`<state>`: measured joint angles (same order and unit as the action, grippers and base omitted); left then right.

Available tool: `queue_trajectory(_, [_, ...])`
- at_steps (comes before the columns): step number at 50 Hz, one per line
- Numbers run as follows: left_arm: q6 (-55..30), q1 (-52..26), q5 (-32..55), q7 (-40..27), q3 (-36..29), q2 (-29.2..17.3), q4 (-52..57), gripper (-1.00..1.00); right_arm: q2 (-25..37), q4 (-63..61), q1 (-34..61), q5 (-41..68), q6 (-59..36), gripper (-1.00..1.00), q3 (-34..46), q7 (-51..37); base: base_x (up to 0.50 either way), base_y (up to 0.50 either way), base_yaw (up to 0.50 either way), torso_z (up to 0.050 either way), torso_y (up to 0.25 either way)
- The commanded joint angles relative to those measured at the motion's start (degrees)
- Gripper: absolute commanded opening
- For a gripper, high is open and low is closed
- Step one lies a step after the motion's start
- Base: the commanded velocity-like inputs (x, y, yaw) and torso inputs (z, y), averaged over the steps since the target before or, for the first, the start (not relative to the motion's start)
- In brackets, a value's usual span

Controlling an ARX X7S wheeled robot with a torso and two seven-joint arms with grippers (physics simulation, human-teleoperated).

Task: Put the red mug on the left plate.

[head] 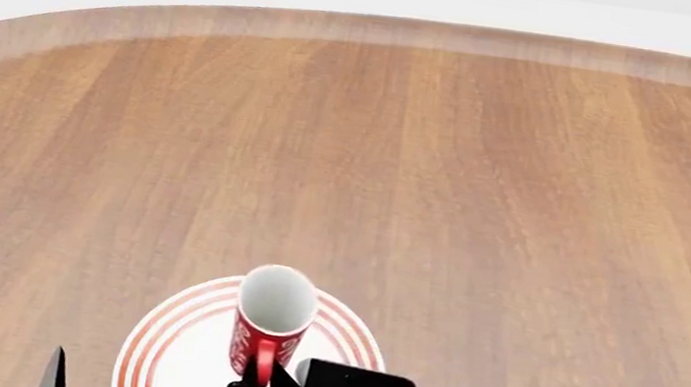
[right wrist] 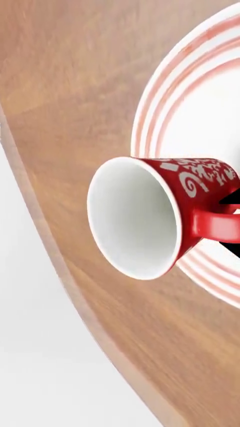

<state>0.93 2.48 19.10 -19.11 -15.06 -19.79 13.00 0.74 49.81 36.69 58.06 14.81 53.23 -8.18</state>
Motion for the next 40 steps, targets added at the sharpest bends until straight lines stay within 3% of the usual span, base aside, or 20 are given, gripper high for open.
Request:
queue_trajectory(1, [0.09, -0.08, 0.11, -0.14, -0.09, -0.13, -0.05, 1.00, -0.72, 8.13, 4.94, 15.60, 7.34, -1.00, 16.45, 1.39, 0.00, 0.00, 0.00, 0.000, 0.000])
queue_trajectory(13, [0.20, 0.00, 0.12, -0.39, -0.22, -0.25, 0.09, 1.00, -0.73, 9.44, 7.17, 29.95, 12.11, -1.00, 32.80, 1.65, 0.00, 0.00, 0.00, 0.000, 0.000])
queue_trajectory(30, [0.45, 0.02, 0.23, -0.53, -0.40, -0.45, 0.06, 1.00, -0.73, 9.52, 7.54, 33.17, 12.15, -1.00, 36.94, 1.55, 0.00, 0.00, 0.00, 0.000, 0.001])
queue_trajectory(31, [0.47, 0.05, 0.19, -0.55, -0.44, -0.45, 0.07, 1.00, -0.73, 9.44, 7.54, 33.24, 11.97, 1.00, 36.91, 1.56, 0.00, 0.00, 0.00, 0.000, 0.000])
queue_trajectory(40, [0.52, 0.01, 0.29, -0.64, -0.52, -0.55, 0.04, 1.00, -0.73, 9.42, 7.74, 33.66, 11.67, 1.00, 36.83, 1.96, 0.00, 0.00, 0.00, 0.000, 0.000])
